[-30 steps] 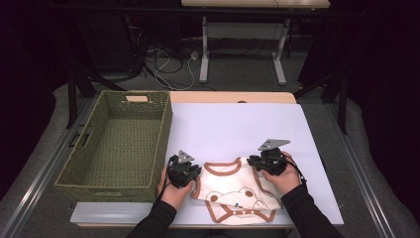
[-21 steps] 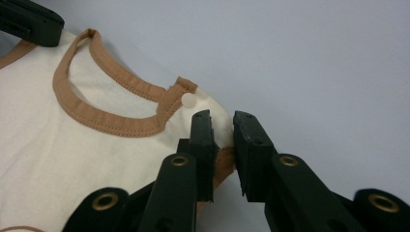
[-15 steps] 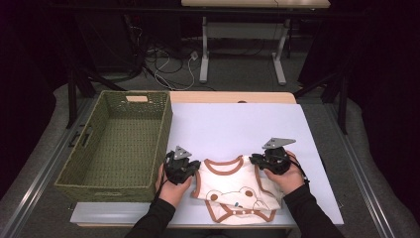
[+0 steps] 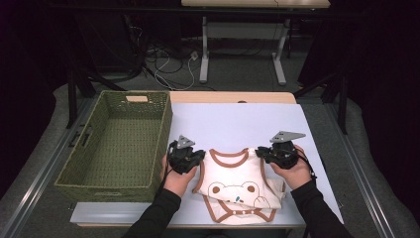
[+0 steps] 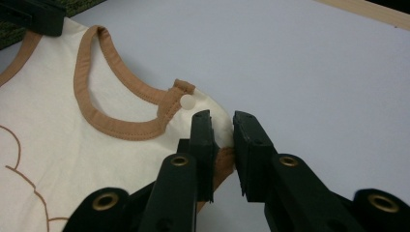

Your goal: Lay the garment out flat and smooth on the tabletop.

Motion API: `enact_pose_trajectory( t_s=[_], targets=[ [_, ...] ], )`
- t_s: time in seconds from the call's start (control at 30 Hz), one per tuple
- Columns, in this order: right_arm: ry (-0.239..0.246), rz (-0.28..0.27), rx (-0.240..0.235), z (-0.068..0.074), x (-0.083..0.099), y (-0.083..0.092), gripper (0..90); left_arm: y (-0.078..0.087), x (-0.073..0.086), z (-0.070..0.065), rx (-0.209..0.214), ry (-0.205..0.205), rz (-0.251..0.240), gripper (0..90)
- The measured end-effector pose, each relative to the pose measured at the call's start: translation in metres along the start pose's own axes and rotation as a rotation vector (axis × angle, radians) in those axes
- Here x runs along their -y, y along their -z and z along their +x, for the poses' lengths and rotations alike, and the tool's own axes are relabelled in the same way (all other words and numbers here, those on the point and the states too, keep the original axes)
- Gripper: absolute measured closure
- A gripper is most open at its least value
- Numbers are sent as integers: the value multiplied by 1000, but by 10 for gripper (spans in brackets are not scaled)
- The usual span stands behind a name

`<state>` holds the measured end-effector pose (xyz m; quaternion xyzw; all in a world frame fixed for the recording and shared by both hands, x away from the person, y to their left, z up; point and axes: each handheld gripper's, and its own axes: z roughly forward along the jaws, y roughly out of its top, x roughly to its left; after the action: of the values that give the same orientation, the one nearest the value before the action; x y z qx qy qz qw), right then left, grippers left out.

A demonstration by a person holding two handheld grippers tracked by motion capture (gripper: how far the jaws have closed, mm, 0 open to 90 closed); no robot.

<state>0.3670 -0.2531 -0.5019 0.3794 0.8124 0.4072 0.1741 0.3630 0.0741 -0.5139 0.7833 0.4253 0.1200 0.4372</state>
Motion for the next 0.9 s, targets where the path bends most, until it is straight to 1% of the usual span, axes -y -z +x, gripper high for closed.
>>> enact_pose_trajectory(
  t_s=[0.1,0.13,0.17,0.2,0.27,0.3,0.4,0.43,0.47,0.53,0.57,0.63,0.67,0.7,0.77,0.8,0.83,0.87,0.9],
  targets=[
    [5,0,10,-4,-5,3,790,-4,-8,0,-4,-1,-11,852],
    [7,2,6,-5,-6,3,790,-5,-11,-1,-7,6,-16,852],
    [1,0,11,-7,-8,4,790,-6,-14,-1,-7,3,-20,852],
    [5,7,16,-9,-10,5,790,-7,-16,0,-7,1,-23,852],
    [8,5,21,-12,-13,5,790,-9,-23,0,-15,0,-34,853],
    [-3,7,19,-14,-15,6,790,-10,-25,0,-16,4,-36,853],
    [8,12,46,-20,-21,6,790,-14,-33,3,-27,-4,-37,853],
    [4,15,49,-22,-23,7,790,-16,-36,3,-26,-4,-40,853],
    [11,14,52,-24,-25,6,790,-17,-38,4,-26,-9,-40,853],
    [18,21,59,-27,-29,6,790,-19,-43,6,-20,-3,-52,852],
    [22,18,59,-29,-32,6,790,-20,-46,6,-19,-6,-52,852],
    [32,28,70,-32,-37,6,790,-22,-51,8,-25,-14,-54,852],
    [30,27,71,-33,-40,6,790,-23,-54,9,-24,-20,-53,852],
    [26,24,71,-35,-42,5,790,-24,-57,10,-26,-18,-54,852],
    [23,24,89,-38,-47,4,790,-27,-61,13,-16,-17,-62,852],
    [29,22,99,-40,-49,3,789,-28,-63,15,-14,-14,-74,851],
    [29,15,99,-41,-51,2,790,-29,-64,16,-13,-16,-89,849],
    [29,10,101,-43,-53,1,789,-31,-66,18,-20,-12,-115,847],
    [30,19,111,-45,-56,0,789,-33,-67,19,-25,-11,-123,845]
  ],
)
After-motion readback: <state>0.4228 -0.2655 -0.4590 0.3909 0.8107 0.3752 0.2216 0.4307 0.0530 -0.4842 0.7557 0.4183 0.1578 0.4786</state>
